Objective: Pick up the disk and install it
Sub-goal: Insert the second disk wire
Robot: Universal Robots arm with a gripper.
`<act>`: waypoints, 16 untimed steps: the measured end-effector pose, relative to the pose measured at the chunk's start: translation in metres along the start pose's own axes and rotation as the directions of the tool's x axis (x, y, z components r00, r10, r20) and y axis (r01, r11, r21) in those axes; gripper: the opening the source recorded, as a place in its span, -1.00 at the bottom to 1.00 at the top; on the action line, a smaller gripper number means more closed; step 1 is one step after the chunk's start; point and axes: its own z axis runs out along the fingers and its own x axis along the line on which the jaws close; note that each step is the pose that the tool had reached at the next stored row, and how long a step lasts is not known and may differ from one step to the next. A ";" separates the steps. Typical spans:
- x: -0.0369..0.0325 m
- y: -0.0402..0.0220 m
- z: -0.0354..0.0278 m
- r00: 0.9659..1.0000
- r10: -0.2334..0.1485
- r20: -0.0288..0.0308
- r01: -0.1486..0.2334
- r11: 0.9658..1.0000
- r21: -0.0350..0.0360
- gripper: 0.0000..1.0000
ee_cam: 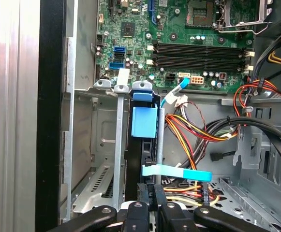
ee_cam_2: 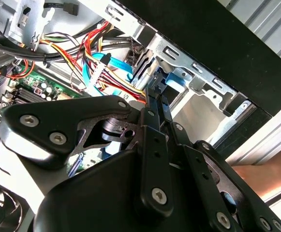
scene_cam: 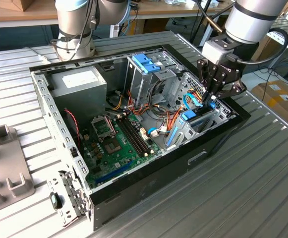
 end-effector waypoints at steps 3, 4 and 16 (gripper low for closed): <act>-0.0001 0.0003 0.0003 1.000 0.000 0.000 0.000 1.000 0.000 -0.67; -0.0001 0.0007 0.0004 1.000 0.001 0.000 -0.001 1.000 0.000 -0.67; 0.0007 0.0010 0.0030 1.000 0.003 0.000 -0.003 1.000 0.000 -0.67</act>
